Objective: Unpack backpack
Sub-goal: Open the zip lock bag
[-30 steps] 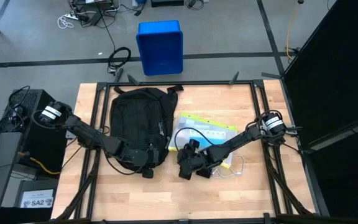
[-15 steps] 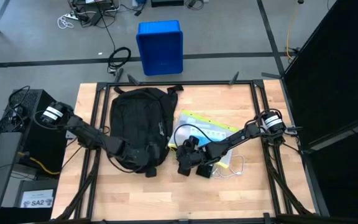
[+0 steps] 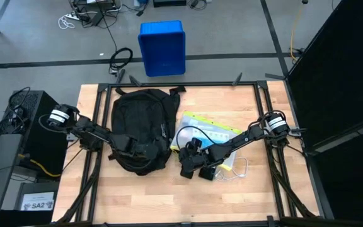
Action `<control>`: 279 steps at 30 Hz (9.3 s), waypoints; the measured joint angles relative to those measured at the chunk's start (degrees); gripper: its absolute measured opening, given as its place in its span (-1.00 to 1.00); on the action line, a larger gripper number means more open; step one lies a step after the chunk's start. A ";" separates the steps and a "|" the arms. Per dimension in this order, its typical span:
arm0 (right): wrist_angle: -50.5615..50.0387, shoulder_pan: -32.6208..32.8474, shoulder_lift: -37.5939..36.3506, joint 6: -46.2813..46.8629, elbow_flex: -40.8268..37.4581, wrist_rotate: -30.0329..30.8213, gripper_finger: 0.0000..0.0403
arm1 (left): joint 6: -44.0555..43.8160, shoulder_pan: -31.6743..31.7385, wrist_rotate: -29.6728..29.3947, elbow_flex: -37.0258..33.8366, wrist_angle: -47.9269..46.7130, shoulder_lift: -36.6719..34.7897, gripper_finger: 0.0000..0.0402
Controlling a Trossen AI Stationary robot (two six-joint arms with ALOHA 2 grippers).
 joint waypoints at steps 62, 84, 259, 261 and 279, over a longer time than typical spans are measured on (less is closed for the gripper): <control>0.28 0.15 0.04 1.50 0.00 -0.21 -0.08 | 45.03 -3.43 -16.82 3.19 0.68 12.07 -0.36; 0.11 0.33 0.04 1.64 0.00 -2.11 -0.02 | 44.85 -4.60 -11.76 5.79 -7.21 13.17 -0.36; -9.31 1.51 0.07 0.20 0.00 -4.17 -0.58 | 43.64 -14.91 -11.95 -3.06 16.27 10.53 -0.68; -9.29 1.51 0.07 0.22 0.00 -4.18 -0.58 | 43.24 -15.35 -13.44 -3.06 14.79 9.99 -0.63; 4.30 2.40 0.07 -1.09 0.00 -16.62 -0.47 | 43.29 -13.79 -15.03 -2.99 16.90 9.79 -0.95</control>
